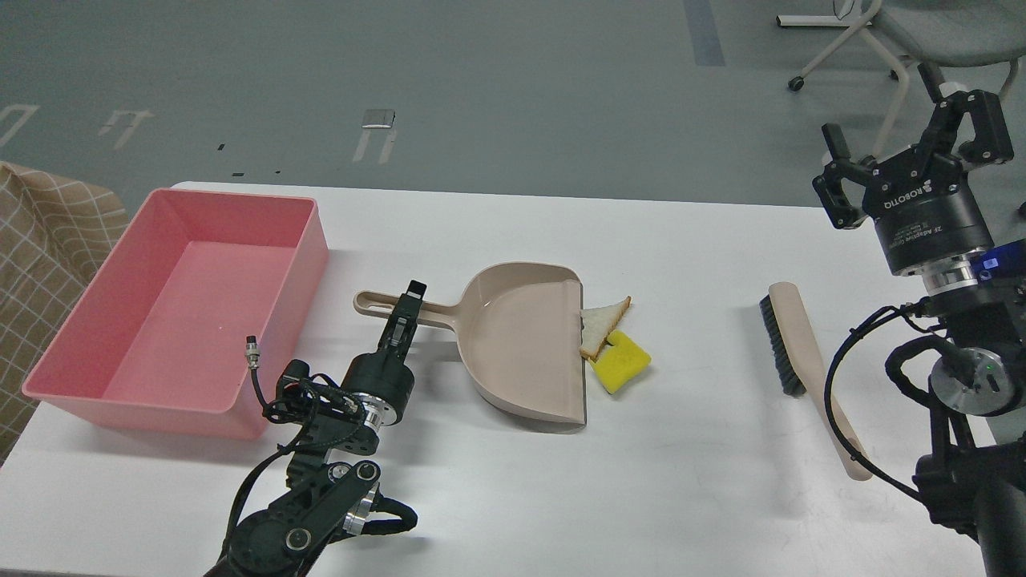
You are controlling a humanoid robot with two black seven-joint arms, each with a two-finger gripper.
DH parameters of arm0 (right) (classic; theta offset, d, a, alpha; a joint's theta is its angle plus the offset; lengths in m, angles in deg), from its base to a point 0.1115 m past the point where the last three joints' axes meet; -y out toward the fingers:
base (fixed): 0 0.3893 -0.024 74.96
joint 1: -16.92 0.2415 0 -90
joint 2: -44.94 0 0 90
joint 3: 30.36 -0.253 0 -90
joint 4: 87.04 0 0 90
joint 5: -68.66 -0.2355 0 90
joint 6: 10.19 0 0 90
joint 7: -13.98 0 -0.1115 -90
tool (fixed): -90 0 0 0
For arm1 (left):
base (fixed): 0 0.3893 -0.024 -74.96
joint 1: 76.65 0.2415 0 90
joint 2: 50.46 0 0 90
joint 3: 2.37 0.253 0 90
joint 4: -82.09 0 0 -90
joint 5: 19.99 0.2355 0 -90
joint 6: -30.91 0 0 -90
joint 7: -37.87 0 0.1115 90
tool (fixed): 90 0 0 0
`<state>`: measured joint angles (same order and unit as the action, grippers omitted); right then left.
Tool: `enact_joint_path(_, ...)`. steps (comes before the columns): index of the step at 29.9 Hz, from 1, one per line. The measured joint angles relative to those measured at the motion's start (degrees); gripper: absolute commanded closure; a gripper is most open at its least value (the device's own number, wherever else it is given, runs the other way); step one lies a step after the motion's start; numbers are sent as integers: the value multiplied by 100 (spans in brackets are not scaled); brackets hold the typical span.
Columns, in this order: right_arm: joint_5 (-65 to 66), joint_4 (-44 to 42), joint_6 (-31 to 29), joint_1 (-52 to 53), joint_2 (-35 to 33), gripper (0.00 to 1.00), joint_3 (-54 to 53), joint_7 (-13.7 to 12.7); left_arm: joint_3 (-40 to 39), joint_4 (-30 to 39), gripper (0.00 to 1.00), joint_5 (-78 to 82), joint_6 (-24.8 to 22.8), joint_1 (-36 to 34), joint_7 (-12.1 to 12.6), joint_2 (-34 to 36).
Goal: Sweep and dump garbage into bin
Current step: 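Swing the right arm out and bring it down beside the brush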
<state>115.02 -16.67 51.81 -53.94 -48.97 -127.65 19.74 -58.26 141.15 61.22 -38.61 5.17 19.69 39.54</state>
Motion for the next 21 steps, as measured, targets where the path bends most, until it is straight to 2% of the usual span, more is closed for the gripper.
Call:
enact_joint_path(12, 336, -15, 0, -63, -309, 0, 35, -5, 9, 1, 78, -1, 0, 0, -4, -1)
enact_joint_path(21, 1672, -15, 23, -202, -826, 0, 68, -10, 79, 0, 78, -13, 3, -7, -1, 2)
